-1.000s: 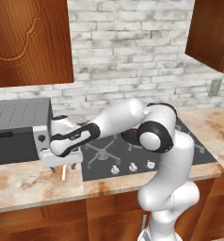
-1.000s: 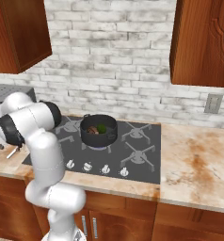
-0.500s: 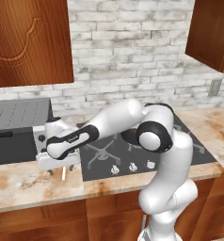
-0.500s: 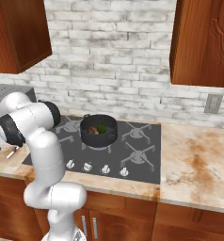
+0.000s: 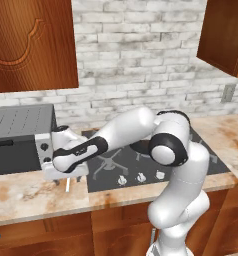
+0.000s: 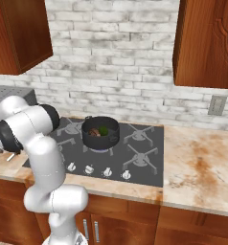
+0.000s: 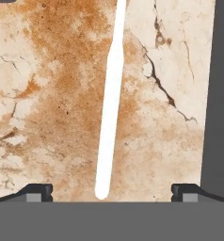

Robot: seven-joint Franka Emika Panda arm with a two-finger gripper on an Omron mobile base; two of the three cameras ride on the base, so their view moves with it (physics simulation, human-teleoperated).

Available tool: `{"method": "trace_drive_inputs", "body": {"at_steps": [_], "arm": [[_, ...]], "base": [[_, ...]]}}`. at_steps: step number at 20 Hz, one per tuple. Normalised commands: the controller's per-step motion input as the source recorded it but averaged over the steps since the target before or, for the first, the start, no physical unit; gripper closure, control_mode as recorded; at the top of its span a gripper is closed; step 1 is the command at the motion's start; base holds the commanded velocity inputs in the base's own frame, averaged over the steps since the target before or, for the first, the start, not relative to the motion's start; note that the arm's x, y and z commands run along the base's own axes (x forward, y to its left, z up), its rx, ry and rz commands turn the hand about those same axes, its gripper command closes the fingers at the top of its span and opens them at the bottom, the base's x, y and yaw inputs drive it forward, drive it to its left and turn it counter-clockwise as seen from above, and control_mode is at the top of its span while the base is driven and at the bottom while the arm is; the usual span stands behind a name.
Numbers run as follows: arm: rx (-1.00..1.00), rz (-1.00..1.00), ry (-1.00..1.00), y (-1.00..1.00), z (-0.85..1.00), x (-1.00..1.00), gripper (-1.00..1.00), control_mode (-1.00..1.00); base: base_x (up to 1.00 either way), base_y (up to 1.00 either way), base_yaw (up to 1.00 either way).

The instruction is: Put the potato and lime in the pot. Retrieve the spatula and lightly stir the vegetables in the pot.

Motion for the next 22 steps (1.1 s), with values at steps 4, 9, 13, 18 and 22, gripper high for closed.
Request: {"method": "trace_drive_inputs", "body": {"at_steps": [4, 9, 13, 18, 22], "arm": [[0.0, -0.04, 0.0, 0.0, -0.06, 0.32, -1.0, -1.0], [-0.01, -0.01, 0.0, 0.03, -0.03, 0.03, -1.0, -1.0], [-0.02, 0.0, 0.0, 0.08, -0.02, 0.0, -1.0, -1.0], [-0.03, 0.0, 0.0, 0.19, -0.11, 0.0, -1.0, -1.0], [-0.02, 0.0, 0.0, 0.05, -0.25, 0.0, -1.0, -1.0]], "base": [[0.0, 0.0, 0.0], [0.0, 0.0, 0.0], [0.0, 0.0, 0.0], [0.0, 0.0, 0.0], [0.0, 0.0, 0.0]]}}
